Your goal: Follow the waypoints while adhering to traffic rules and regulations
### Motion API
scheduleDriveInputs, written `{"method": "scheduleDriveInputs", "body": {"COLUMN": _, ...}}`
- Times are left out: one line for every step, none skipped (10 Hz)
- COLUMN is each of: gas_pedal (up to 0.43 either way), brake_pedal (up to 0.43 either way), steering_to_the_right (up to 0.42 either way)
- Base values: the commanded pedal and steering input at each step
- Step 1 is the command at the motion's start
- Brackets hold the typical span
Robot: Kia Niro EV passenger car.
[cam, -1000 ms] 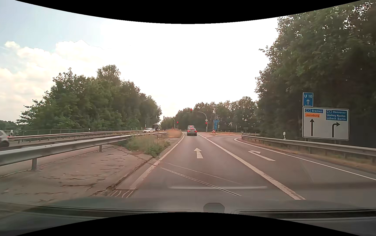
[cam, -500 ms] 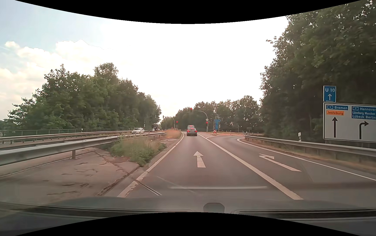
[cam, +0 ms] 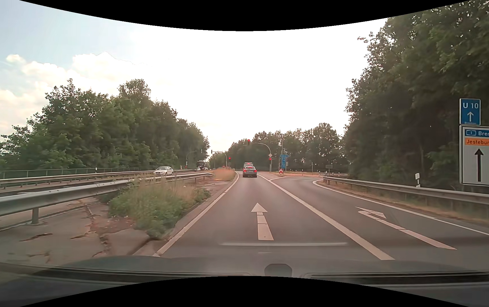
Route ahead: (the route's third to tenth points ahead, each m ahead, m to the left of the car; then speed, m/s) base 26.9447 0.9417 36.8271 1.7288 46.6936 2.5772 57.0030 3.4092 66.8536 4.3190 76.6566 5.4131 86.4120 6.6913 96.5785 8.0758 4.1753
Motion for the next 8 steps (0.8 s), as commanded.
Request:
{"method": "scheduleDriveInputs", "body": {"gas_pedal": 0.059, "brake_pedal": 0.000, "steering_to_the_right": -0.010}}
{"method": "scheduleDriveInputs", "body": {"gas_pedal": 0.059, "brake_pedal": 0.000, "steering_to_the_right": -0.010}}
{"method": "scheduleDriveInputs", "body": {"gas_pedal": 0.059, "brake_pedal": 0.000, "steering_to_the_right": -0.010}}
{"method": "scheduleDriveInputs", "body": {"gas_pedal": 0.039, "brake_pedal": 0.000, "steering_to_the_right": -0.010}}
{"method": "scheduleDriveInputs", "body": {"gas_pedal": 0.028, "brake_pedal": 0.000, "steering_to_the_right": -0.010}}
{"method": "scheduleDriveInputs", "body": {"gas_pedal": 0.028, "brake_pedal": 0.000, "steering_to_the_right": -0.010}}
{"method": "scheduleDriveInputs", "body": {"gas_pedal": 0.028, "brake_pedal": 0.000, "steering_to_the_right": -0.010}}
{"method": "scheduleDriveInputs", "body": {"gas_pedal": 0.028, "brake_pedal": 0.000, "steering_to_the_right": -0.010}}
